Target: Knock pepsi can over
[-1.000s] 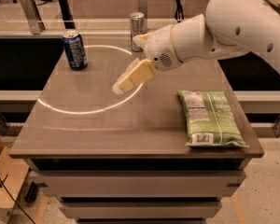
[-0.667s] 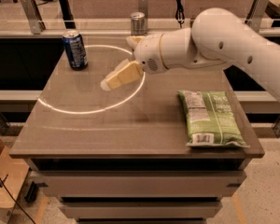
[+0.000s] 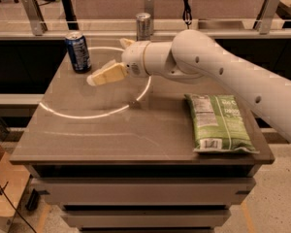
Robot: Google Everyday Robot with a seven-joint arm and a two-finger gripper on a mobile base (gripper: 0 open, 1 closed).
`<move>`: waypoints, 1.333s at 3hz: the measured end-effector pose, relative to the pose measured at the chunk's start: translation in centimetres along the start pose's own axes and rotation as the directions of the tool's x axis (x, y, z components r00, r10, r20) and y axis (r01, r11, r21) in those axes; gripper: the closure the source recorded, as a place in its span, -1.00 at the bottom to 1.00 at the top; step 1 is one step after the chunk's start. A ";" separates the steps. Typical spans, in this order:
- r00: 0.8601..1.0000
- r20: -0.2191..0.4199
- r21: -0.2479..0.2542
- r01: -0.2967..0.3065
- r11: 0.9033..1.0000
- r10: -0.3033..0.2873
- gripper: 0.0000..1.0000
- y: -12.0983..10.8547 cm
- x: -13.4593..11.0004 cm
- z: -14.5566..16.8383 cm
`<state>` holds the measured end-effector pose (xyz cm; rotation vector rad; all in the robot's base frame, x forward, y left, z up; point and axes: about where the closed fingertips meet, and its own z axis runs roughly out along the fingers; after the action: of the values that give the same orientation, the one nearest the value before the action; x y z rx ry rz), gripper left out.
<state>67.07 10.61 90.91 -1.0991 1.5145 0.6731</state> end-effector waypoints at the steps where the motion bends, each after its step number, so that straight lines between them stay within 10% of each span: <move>1: 1.000 0.018 0.012 -0.022 1.000 0.022 -1.00 -1.3 0.4 3.4; 4: 0.998 0.019 -0.024 -0.056 0.998 0.057 -1.00 -2.9 0.7 11.5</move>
Offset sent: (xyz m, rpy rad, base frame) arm 0.0717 0.0728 -0.0272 0.0242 0.0318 -0.0106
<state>74.71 19.19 87.80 -1.0671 1.5291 0.7401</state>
